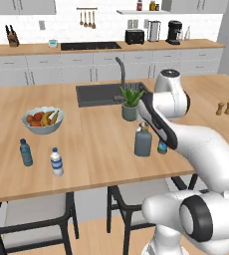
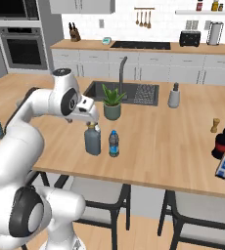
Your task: Move the plastic bottles in the middle to the plastics group, and the glass bottles in the middle to the glass group.
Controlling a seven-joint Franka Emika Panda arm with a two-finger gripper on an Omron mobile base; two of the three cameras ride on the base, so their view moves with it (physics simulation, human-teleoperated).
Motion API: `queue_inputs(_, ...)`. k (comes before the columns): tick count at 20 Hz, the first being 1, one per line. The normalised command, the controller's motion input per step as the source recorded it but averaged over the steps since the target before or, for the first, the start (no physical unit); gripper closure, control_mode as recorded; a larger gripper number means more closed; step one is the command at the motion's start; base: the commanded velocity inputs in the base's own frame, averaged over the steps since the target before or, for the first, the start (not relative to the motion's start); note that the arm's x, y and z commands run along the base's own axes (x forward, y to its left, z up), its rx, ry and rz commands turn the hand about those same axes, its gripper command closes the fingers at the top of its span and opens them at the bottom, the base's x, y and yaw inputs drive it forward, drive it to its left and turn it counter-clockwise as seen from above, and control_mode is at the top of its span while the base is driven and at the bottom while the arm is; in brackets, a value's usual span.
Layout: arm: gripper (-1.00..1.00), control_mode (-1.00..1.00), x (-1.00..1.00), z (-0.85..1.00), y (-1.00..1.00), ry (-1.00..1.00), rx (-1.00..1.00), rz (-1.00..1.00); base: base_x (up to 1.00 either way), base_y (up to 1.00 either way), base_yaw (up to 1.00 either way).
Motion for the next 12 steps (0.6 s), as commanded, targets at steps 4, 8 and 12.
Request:
queue_inputs(4, -1.00, -1.00, 0.89, -0.02, 0.00, 0.04, 0.02, 0.00, 0.00, 0.00, 0.00)
queue_inputs(8, -1.00, -1.00, 0.63, 0.00, -0.12, 0.13, 0.00, 0.00, 0.00, 0.00, 0.00)
queue_inputs(12, -1.00, -1.00, 0.48, -0.08, -0.03, 0.07, 0.00, 0.00, 0.00, 0.00, 0.00)
